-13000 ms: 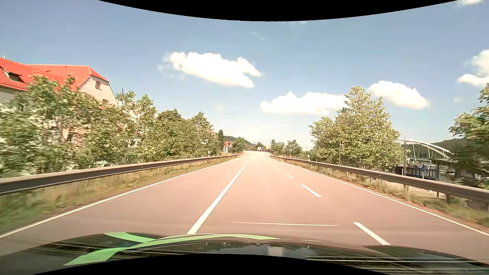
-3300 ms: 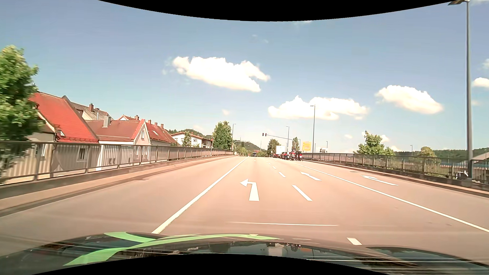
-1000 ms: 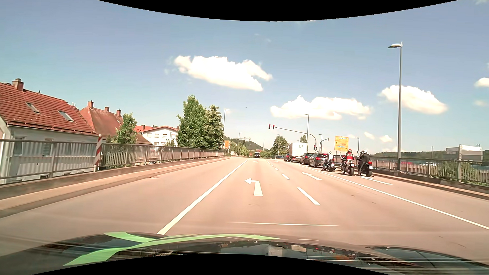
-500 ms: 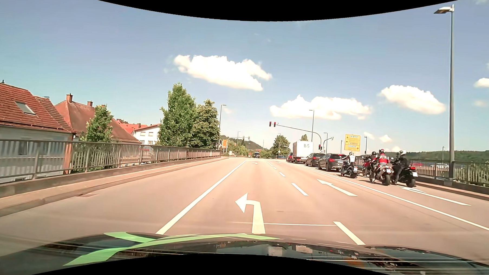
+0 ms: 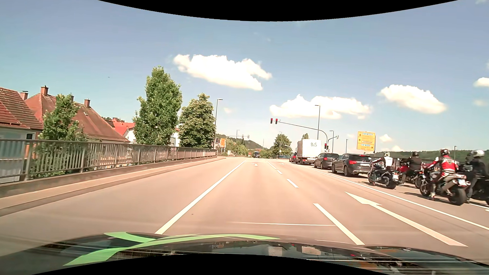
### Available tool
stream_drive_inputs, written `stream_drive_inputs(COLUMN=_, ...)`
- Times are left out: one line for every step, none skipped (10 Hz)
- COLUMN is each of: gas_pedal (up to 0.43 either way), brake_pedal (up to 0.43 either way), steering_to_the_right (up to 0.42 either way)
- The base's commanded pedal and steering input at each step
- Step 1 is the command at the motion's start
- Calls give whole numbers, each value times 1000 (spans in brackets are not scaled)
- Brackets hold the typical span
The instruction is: Follow the waypoints while adhering to traffic rules and regulations
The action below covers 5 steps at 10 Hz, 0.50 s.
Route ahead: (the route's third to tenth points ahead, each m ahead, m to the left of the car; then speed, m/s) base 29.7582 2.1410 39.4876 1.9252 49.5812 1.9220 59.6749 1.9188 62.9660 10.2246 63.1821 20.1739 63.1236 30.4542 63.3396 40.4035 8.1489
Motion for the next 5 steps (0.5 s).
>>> stream_drive_inputs(gas_pedal=0, brake_pedal=0, steering_to_the_right=1)
stream_drive_inputs(gas_pedal=0, brake_pedal=0, steering_to_the_right=1)
stream_drive_inputs(gas_pedal=0, brake_pedal=0, steering_to_the_right=1)
stream_drive_inputs(gas_pedal=0, brake_pedal=0, steering_to_the_right=1)
stream_drive_inputs(gas_pedal=0, brake_pedal=0, steering_to_the_right=1)
